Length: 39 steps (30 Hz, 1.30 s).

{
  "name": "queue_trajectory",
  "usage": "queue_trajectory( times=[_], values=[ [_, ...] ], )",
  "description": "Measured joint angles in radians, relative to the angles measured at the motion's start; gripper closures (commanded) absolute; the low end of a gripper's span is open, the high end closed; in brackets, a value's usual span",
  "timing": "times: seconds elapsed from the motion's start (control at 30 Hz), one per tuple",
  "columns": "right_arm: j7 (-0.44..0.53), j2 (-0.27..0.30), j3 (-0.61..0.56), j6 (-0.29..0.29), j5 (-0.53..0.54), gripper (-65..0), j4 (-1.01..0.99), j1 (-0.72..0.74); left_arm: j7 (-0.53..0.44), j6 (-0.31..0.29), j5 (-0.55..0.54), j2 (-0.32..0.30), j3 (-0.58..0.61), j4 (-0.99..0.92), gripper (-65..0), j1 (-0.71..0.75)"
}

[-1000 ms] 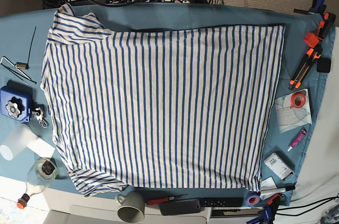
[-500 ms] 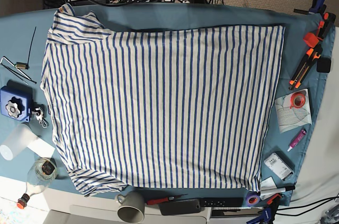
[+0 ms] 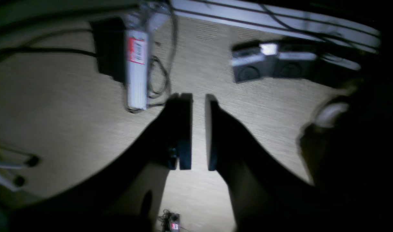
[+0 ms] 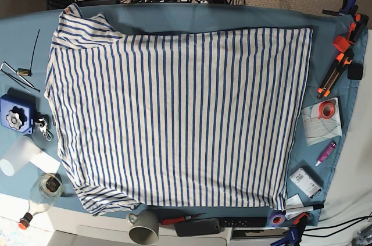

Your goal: Fold the T-shirt properly

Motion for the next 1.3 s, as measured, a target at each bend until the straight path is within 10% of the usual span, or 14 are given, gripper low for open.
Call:
queue_trajectory(
  times=[0.23,0.97,1.3],
  values=[
    [-0.002,0.050,0.000,0.000,0.000,-8.1,0.259,-0.158,0.007,-0.159,-0.079,-0.026,0.001,0.173,0.0,0.103],
    [-0.125,0.069,0.071,-0.001,0.005,-8.1,0.984,-0.539,0.091,-0.174,-0.100,-0.025,0.001,0.903,0.0,0.459],
    [-0.336,0.069,0.306,-0.001,0.266,-8.1,1.265,-0.588,0.137,-0.174,-0.099,-0.024,0.001,1.051,0.0,0.509]
  ],
)
